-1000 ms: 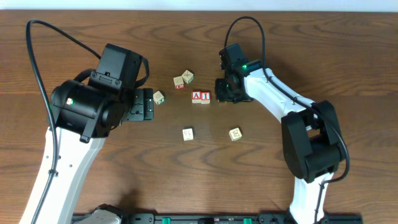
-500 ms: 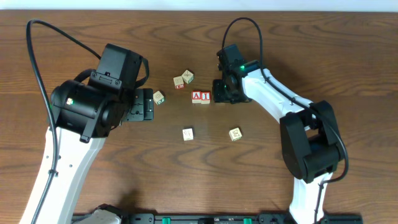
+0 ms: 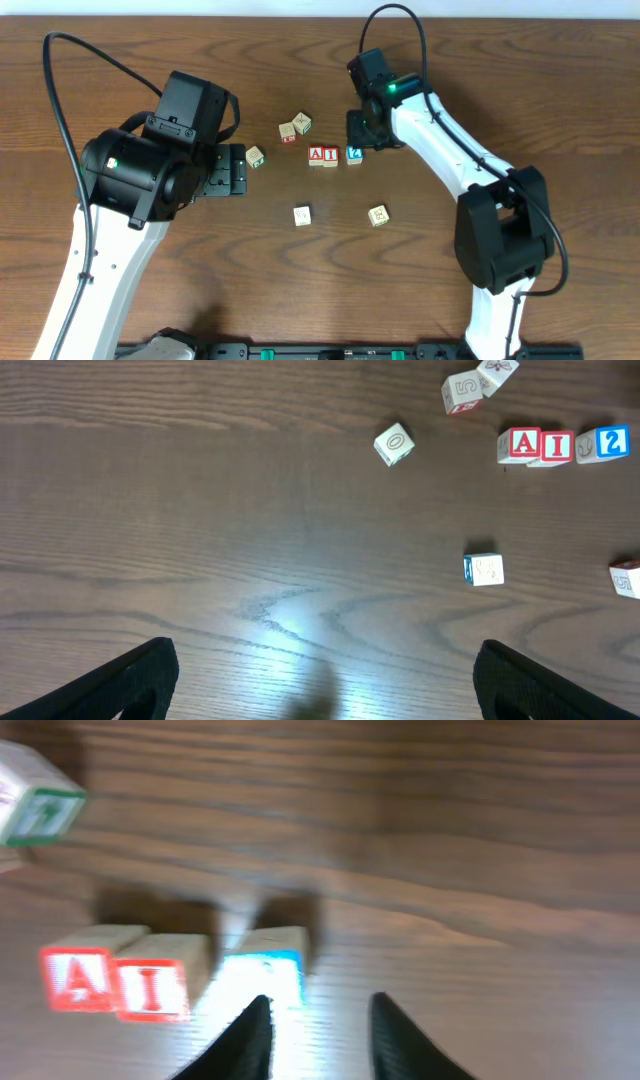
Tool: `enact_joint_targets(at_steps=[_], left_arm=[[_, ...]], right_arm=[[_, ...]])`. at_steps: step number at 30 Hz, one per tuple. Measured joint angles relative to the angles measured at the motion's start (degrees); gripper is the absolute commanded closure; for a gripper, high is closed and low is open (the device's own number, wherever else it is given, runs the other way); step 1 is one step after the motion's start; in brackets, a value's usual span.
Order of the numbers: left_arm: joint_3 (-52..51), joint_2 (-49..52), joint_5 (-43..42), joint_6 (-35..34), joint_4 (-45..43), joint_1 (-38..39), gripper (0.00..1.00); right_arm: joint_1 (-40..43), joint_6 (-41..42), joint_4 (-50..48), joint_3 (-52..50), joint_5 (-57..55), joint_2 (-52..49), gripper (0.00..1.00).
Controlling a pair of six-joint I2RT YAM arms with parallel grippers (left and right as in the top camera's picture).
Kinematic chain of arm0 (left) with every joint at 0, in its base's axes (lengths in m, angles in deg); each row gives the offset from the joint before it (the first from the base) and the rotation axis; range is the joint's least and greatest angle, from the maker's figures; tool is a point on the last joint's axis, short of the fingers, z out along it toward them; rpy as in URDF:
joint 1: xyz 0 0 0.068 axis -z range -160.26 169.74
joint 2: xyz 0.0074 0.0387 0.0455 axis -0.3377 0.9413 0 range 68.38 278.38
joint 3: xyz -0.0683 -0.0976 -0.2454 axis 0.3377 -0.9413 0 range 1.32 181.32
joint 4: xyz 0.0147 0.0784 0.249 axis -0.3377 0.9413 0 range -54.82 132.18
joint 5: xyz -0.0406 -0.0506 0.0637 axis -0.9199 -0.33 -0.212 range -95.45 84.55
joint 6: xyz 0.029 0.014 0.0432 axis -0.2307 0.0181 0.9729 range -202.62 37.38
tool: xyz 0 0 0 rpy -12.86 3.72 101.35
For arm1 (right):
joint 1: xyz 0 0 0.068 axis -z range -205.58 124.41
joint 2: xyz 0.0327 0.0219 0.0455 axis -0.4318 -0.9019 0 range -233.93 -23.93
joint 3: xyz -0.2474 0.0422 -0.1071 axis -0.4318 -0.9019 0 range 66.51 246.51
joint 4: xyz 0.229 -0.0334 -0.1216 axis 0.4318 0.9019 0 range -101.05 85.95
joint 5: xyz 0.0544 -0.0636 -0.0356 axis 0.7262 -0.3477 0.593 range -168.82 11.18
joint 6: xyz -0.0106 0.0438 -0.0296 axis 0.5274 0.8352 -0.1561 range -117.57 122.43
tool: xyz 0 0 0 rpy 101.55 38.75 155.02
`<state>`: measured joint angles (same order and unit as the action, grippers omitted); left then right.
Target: Spell out Ai2
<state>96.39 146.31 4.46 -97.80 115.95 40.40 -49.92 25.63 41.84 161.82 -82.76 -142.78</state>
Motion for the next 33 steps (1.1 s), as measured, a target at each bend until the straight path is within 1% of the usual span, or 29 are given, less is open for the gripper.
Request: enact_joint_targets(at_steps=[2,3,14,24,33], left_arm=[[0.00,0.00,0.00,0.02,0.02,0.00,0.05],[0.00,0.00,0.00,0.02,0.02,0.00,0.04],[0.00,0.00,0.00,0.00,0.04,0.00,0.05],[0.00,0.00,-0.02,0.00,0.04,0.00,0.05],[0.00,0.00,-0.02,0.00,0.04,0.00,0.05]], right_arm=[[0.00,0.00,1.38,0.11,-1.86,0.00,0.85],[0.00,0.15,1.86,0.11,-2.62,0.00,0.87],[0.00,0.07,-0.74,-2.36,-6.36,0.00,0.86],[0.00,0.15,-4.83,-6.58,-5.88,0.00,0.87],[-0.02,0.31,-8.11,-8.00,-3.58,0.00,0.87]])
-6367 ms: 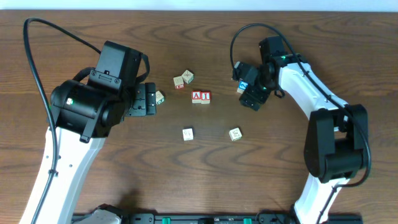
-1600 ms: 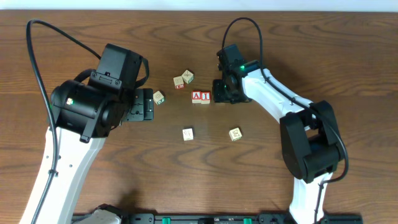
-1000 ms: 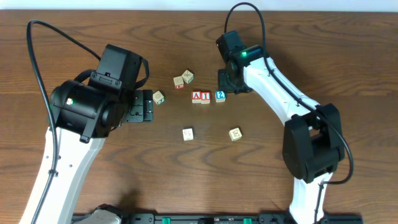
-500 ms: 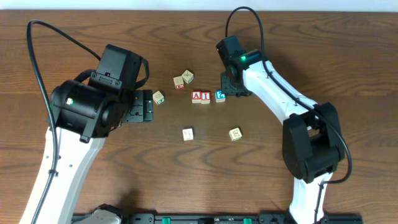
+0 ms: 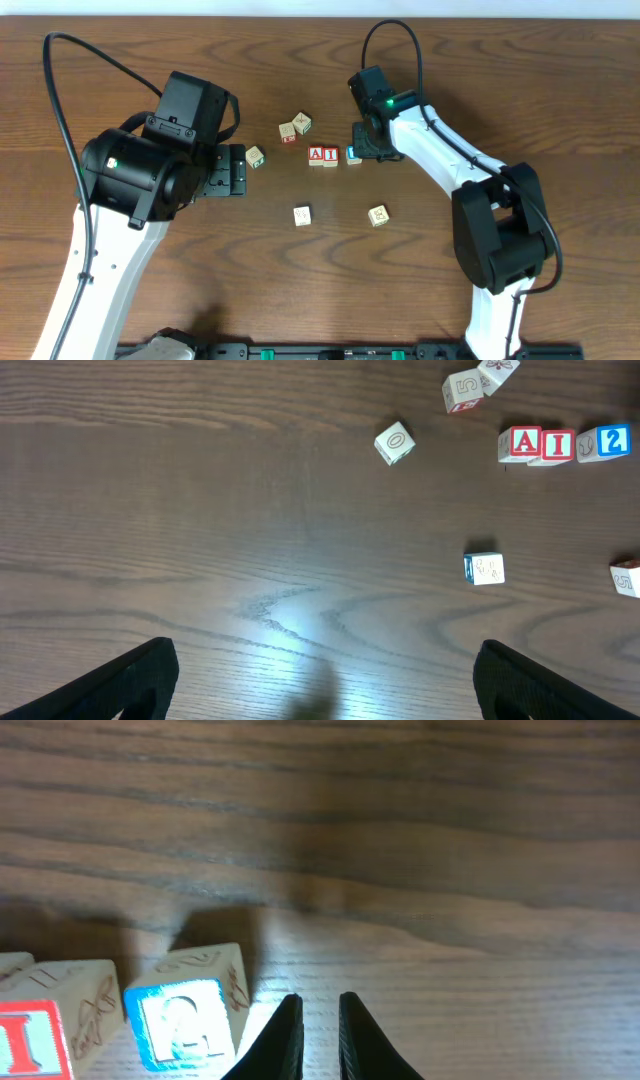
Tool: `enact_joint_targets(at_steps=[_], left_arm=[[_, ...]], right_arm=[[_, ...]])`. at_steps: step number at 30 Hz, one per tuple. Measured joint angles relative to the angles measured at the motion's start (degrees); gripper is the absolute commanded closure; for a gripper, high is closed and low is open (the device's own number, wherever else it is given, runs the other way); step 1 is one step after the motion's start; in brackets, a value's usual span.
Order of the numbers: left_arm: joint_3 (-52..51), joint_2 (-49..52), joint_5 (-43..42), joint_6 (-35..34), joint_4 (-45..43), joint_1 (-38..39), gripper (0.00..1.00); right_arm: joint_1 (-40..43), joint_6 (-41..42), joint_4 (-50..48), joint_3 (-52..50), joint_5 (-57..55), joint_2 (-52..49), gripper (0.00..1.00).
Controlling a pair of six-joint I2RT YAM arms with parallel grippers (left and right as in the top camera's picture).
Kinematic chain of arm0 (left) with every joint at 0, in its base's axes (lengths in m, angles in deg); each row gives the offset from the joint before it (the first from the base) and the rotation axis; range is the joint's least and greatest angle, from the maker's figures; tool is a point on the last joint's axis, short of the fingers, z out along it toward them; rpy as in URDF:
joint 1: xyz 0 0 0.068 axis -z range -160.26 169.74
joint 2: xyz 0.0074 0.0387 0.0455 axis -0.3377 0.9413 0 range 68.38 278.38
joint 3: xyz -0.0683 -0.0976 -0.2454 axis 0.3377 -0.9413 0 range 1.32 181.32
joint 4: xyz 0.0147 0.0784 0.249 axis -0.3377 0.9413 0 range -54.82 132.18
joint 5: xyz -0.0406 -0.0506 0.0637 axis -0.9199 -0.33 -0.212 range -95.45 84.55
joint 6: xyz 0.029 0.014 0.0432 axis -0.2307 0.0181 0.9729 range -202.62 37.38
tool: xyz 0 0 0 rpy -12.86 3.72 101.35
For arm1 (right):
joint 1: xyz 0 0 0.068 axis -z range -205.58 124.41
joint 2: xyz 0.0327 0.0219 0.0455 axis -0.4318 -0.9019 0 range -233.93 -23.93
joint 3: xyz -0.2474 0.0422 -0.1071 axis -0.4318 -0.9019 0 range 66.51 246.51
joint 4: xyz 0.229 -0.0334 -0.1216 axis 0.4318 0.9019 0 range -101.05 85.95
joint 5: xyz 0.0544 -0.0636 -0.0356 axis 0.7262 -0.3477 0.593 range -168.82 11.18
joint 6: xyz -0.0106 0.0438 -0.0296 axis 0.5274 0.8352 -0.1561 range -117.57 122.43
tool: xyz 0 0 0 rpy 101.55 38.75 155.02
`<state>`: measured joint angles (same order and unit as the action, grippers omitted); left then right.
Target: Spell out Ai2
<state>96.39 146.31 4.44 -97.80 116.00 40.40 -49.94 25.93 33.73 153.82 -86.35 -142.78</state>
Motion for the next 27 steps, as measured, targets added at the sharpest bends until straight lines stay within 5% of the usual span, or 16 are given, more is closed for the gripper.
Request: enact_joint_targets(at_steps=[27], left_arm=[[0.00,0.00,0.02,0.00,-0.02,0.00,0.05]], right_arm=[[-1.57,0.07,-2.64,-1.62,0.44,0.00,0.75]])
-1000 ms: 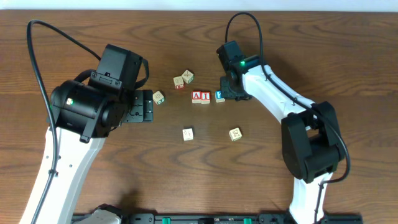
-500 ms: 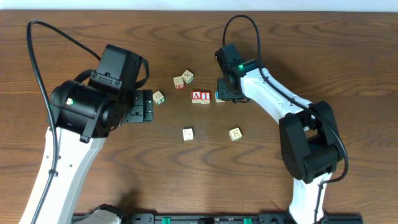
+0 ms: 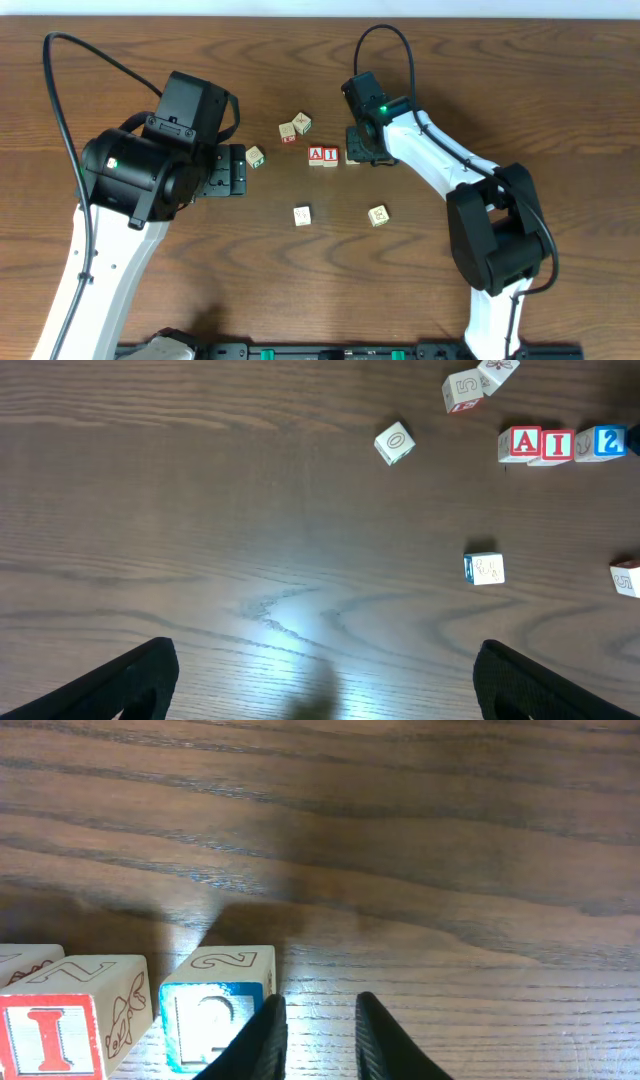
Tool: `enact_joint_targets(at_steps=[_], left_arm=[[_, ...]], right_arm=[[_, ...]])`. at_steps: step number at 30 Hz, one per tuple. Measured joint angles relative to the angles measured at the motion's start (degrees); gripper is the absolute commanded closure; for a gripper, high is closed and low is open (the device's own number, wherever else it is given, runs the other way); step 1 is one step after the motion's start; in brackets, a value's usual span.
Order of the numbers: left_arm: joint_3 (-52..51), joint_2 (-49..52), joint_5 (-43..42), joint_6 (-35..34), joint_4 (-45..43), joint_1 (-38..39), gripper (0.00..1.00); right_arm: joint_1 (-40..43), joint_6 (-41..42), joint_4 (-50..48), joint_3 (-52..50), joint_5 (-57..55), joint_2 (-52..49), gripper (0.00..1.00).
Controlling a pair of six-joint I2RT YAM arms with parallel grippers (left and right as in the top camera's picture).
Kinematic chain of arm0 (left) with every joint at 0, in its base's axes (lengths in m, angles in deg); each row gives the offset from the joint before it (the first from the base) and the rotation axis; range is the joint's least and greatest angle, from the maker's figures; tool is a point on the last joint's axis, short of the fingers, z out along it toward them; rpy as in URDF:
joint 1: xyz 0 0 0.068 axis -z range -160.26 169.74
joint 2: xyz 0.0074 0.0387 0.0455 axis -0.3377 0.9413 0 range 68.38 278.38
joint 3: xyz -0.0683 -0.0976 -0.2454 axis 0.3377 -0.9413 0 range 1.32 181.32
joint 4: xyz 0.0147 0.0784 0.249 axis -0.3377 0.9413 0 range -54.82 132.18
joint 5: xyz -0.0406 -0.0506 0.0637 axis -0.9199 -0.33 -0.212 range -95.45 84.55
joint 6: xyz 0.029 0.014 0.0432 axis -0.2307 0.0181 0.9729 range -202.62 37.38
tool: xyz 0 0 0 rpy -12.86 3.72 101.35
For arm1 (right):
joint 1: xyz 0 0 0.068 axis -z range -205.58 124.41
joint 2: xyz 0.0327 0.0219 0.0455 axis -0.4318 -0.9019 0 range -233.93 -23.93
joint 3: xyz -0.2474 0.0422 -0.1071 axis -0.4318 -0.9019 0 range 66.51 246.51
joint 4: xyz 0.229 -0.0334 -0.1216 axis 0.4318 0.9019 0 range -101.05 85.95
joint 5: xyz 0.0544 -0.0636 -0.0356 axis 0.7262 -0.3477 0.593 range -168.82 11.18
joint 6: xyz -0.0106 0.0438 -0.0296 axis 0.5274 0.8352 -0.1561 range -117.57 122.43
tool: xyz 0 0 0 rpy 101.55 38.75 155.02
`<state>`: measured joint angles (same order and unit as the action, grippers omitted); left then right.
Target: Spell out Ai2
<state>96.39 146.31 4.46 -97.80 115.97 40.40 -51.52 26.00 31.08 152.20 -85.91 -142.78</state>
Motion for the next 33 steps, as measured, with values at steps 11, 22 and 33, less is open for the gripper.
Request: enact_joint_targets(at_steps=[11,22,33], left_arm=[[0.00,0.00,-0.02,0.00,0.02,0.00,0.05],[0.00,0.00,-0.02,0.00,0.00,0.00,0.04],[0.00,0.00,0.00,0.00,0.02,0.00,0.05]], right_arm=[[0.00,0.02,-1.55,-0.02,0.00,0.00,0.74],[-0.35,0.02,-2.32,-0.26,0.26,0.00,0.70],[-1.20,0.04,-2.32,-0.28,1.07,0.00,0.67]])
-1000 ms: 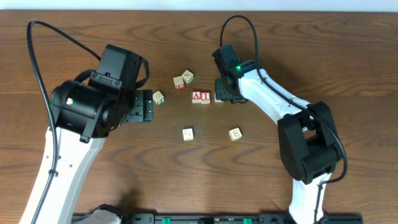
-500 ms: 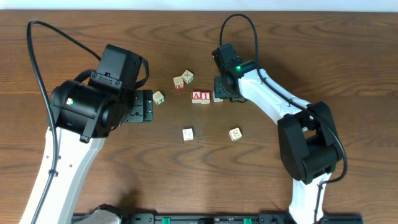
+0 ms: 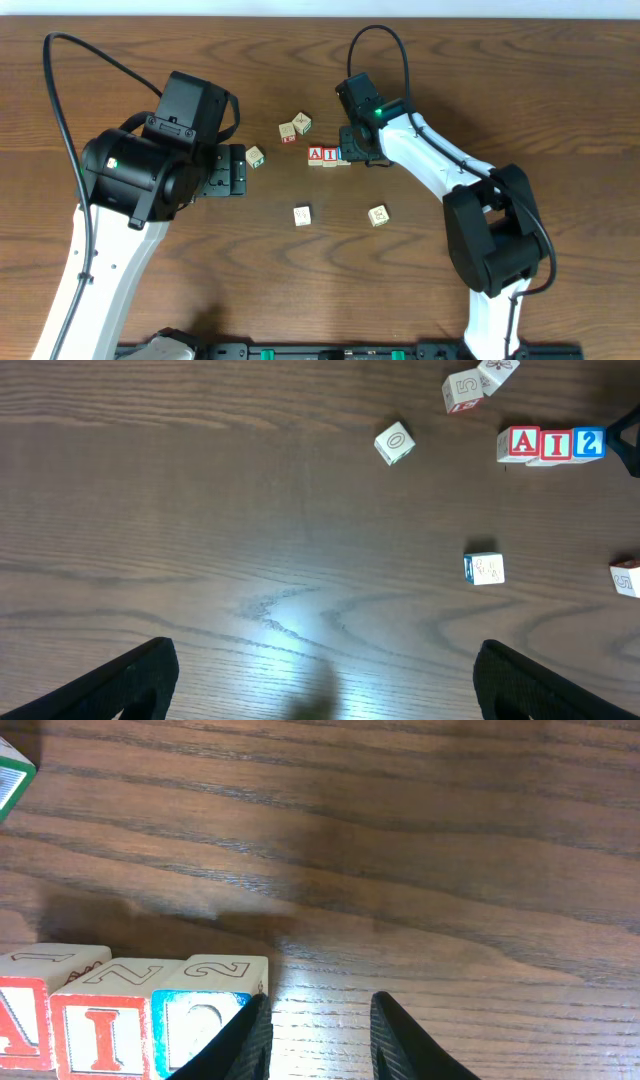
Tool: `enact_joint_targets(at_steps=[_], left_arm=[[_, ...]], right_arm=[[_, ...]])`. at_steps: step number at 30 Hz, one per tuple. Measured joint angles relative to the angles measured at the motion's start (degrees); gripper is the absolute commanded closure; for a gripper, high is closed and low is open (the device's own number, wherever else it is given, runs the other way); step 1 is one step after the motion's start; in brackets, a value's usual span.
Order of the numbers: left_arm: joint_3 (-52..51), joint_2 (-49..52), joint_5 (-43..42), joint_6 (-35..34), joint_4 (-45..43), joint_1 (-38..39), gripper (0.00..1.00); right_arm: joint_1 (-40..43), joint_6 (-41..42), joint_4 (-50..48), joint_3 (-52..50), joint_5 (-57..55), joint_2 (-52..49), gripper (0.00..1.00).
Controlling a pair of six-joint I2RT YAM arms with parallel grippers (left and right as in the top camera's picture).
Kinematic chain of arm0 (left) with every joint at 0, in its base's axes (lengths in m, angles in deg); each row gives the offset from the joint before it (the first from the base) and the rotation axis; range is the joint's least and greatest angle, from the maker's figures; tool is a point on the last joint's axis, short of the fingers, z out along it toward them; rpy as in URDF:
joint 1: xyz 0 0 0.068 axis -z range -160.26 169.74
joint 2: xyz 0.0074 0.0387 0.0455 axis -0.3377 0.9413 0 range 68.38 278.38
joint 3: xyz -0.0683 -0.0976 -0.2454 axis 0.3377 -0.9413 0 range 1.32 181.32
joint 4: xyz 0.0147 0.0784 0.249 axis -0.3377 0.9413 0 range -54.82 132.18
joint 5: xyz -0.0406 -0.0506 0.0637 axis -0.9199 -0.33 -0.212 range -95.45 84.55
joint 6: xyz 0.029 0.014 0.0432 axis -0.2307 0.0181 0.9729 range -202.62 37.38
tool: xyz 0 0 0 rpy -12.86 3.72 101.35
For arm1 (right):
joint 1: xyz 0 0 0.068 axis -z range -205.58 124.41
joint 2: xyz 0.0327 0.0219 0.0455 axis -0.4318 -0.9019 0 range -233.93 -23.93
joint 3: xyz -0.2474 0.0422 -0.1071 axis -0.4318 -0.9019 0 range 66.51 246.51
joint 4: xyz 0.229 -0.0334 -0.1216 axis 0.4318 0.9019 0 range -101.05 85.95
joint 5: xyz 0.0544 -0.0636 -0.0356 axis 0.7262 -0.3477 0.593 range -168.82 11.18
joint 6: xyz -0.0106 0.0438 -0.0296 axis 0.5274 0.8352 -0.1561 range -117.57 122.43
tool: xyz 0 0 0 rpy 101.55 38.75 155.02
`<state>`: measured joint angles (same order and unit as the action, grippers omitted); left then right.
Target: Spell out Ai2
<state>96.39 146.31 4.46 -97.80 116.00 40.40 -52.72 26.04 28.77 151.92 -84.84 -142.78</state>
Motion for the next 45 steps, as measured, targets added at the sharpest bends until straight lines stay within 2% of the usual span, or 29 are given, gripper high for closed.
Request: enact_joint_targets(at_steps=[4,8,11,14,18,22,28,32,38,42,45], left_arm=[[0.00,0.00,-0.02,0.00,-0.02,0.00,0.05],[0.00,0.00,0.00,0.00,0.00,0.00,0.05],[0.00,0.00,0.02,0.02,-0.02,0.00,0.05],[0.00,0.00,0.87,0.52,-0.48,0.00,0.05],[0.00,-0.24,1.05,2.29,-2.95,0.00,0.05],[-0.22,-4.76,0.96,3.91,-4.61,1.55,0.04],[-0.26,-21.14,-0.11,8.13,-5.88,6.36,0.05],[-0.04,-35.76,-3.13,12.24,-7.37,8.66,0.05],[0.26,-52.92,-6.47,14.16,-7.28,8.72,0.05],[0.39,-59.43,-8.22,14.16,-4.11,8.72,0.05],[0.37,-62.12,-8.57,13.55,-0.74,8.70,0.04]], right_arm=[[0.00,0.02,-0.04,0.00,-0.26,0.00,0.68],[0.02,-0.02,-0.31,0.04,-4.11,0.00,0.55],[0.28,-1.09,0.96,0.72,-7.69,0.33,0.37],[1.01,-3.54,2.27,2.19,-10.27,3.52,0.01],[1.84,-7.80,4.39,4.02,-11.93,14.91,0.01],[1.86,-10.21,11.67,5.40,-12.96,28.98,0.01],[0.92,-11.06,21.75,5.53,-12.87,44.37,0.01],[-4.79,-11.74,27.89,5.51,-14.05,55.04,0.01],[-13.46,-10.32,34.75,5.51,-15.08,69.33,0.01],[-15.47,-8.72,36.89,4.35,-15.19,77.44,0.01],[-15.69,-7.15,37.94,-0.42,-14.29,82.40,0.01]])
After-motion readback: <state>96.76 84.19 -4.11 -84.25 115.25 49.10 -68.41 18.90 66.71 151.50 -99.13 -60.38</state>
